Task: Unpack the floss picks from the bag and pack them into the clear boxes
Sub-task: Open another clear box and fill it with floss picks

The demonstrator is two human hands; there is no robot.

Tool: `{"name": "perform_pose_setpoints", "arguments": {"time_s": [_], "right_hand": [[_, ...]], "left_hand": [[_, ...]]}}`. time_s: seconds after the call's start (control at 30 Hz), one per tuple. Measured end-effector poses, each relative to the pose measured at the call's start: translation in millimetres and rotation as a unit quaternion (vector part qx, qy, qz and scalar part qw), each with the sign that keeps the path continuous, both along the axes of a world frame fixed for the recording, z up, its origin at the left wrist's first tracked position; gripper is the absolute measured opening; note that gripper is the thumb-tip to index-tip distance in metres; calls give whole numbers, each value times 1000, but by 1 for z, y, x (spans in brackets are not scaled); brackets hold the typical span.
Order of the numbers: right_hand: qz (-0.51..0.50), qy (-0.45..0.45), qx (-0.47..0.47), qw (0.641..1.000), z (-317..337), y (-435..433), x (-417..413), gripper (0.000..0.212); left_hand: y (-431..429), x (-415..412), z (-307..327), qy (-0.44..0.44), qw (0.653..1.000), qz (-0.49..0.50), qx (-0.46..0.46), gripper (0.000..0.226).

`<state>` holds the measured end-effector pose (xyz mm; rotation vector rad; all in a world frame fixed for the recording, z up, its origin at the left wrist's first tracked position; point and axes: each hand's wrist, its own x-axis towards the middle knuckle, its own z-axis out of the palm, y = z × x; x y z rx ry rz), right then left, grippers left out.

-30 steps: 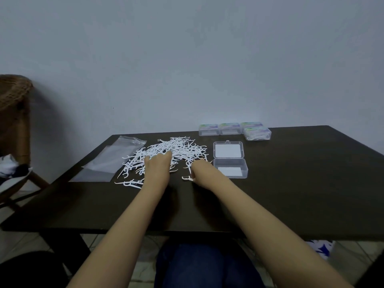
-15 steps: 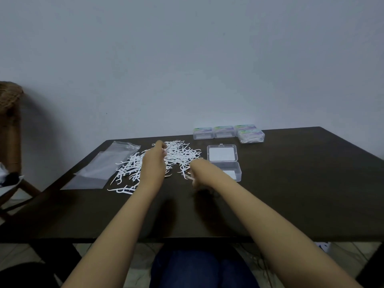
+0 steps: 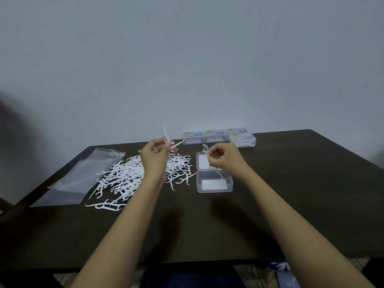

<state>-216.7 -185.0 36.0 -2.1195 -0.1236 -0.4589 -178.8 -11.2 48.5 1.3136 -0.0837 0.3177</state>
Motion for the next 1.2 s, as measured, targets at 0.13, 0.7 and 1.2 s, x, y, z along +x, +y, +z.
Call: {"name": "perform_pose_setpoints", "arguments": {"time_s": [0.13,0.7,1.2], "right_hand": [[30,56,-141,988,-10,-4,5,16],[-14,76,153,985,-9,-31,1,6],[-25,174,53,983,-5,-43,-6,2]], "left_hand": [[-21,3,-4,44,994,-66,-73,22],[-63,4,-32,62,977,-196,50,23],[-53,2,-30,21,954,-197,227,22]]}}
